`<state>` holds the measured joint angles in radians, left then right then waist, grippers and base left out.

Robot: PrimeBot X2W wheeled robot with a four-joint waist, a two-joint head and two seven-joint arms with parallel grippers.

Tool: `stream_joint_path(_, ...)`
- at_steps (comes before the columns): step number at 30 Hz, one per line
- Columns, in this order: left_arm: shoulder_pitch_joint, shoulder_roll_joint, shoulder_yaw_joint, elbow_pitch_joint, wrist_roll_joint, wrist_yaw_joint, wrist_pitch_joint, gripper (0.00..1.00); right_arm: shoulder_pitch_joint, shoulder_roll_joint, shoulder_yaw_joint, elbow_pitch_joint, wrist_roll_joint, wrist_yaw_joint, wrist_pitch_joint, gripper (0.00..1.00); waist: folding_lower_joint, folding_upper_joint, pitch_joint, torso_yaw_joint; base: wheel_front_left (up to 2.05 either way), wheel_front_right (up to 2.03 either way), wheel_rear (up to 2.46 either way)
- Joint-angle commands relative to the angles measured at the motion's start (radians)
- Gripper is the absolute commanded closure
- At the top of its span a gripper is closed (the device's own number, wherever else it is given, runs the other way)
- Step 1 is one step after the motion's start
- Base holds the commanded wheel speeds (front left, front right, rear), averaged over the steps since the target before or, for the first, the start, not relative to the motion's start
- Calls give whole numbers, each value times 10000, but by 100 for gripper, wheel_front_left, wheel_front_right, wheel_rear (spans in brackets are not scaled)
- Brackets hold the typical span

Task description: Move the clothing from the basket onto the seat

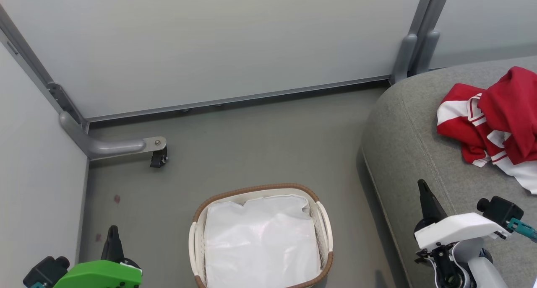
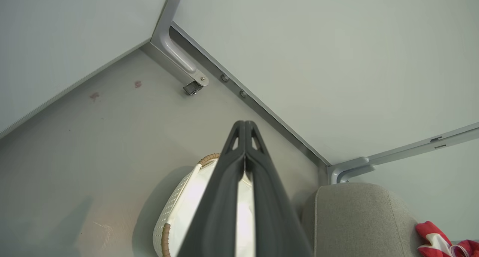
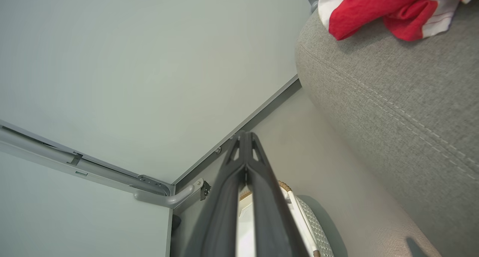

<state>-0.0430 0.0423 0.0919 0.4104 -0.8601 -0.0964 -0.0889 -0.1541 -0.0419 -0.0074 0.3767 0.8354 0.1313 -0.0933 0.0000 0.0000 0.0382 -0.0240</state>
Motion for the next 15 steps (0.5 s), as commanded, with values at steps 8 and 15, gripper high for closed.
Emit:
stream_joint_path(8, -332, 71, 58, -369, -1145, -89, 297, 100, 46, -63, -188, -328, 1188, -4, 313, 100, 0, 0, -34, 24, 0, 0, 0)
stream_joint_path(15, -390, 76, 82, -528, -1923, -118, 509, 100, 103, -69, -300, -453, 1990, -4, 522, 100, 0, 0, -63, 43, 0, 0, 0)
